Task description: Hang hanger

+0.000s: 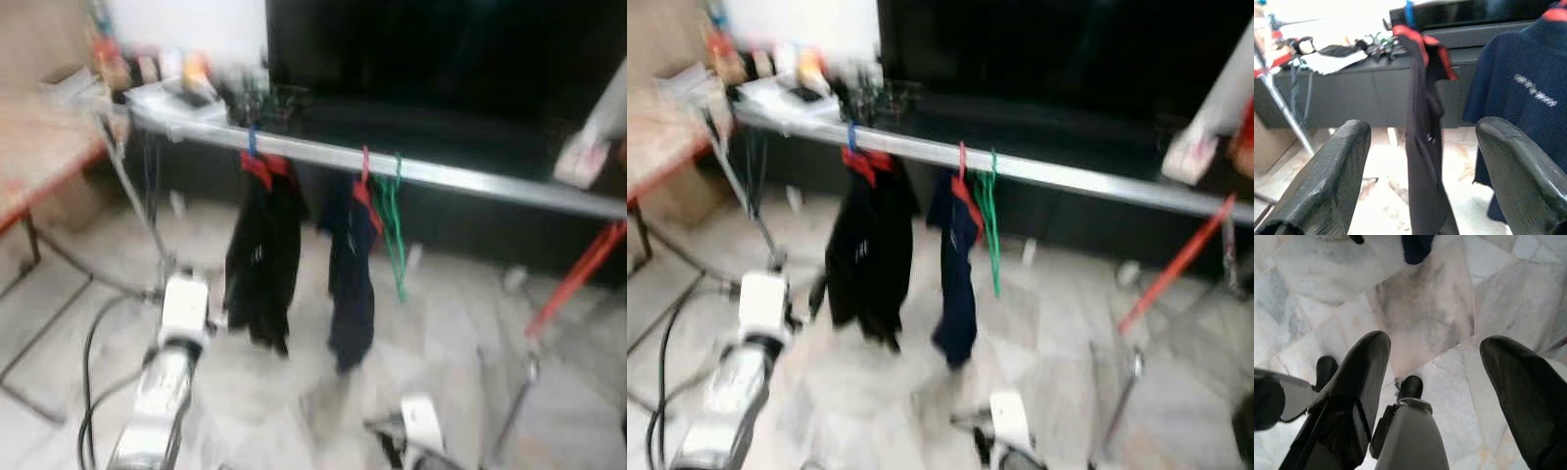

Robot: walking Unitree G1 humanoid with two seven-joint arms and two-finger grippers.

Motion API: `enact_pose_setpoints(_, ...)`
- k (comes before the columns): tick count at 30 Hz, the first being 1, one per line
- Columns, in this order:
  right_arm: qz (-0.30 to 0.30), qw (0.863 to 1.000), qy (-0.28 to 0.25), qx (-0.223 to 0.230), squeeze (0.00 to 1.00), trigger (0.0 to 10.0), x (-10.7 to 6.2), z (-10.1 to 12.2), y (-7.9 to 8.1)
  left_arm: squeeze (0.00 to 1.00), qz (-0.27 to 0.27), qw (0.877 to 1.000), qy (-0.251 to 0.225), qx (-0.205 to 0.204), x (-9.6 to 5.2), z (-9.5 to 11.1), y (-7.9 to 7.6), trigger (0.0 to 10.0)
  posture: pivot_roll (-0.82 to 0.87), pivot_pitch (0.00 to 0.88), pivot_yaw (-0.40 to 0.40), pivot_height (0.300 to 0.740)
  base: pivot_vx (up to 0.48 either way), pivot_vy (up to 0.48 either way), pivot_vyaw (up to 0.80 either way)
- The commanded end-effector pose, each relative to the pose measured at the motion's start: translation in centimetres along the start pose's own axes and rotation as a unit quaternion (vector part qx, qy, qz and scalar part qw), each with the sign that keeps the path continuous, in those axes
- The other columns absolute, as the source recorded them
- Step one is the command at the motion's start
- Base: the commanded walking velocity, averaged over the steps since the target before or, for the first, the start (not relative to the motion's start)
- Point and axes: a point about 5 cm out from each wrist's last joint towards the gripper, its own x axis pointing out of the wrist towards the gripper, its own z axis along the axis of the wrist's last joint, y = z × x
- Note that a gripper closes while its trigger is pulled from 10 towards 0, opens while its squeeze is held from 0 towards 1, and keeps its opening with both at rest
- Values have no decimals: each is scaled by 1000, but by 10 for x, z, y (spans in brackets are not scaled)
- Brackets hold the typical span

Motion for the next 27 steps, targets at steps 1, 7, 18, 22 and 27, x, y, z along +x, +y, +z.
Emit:
enact_pose_setpoints(1, -6, 1000, 4, -2, 0, 10000, -1, -2, -5, 0, -12, 1000, 2, 4, 3, 2, -4, 10000, -35, 19, -32, 740, 0, 0, 0)
enact_pose_setpoints(7, -7, 1000, 10, -2, 0, 10000, -1, -3, -5, 0, -18, 1000, 13, -6, 1, -3, -8, 10000, -35, 22, -36, 740, 0, 0, -232)
enact_pose_setpoints(18, -7, 1000, 11, -2, 0, 10000, 0, -3, -6, 0, -17, 999, 25, 12, 0, -7, -7, 10000, -34, 32, -41, 740, 0, 0, -755)
enact_pose_setpoints(22, -6, 1000, 7, 0, 0, 10000, 0, -2, -6, 0, -17, 999, 28, 15, 1, -7, -7, 10000, -34, 33, -42, 740, 0, -196, -125)
enact_pose_setpoints(27, -6, 1000, 7, 0, 0, 10000, 0, -2, -6, 0, -10, 999, 29, 18, 1, -8, -5, 10000, -34, 33, -42, 740, 0, -262, 0)
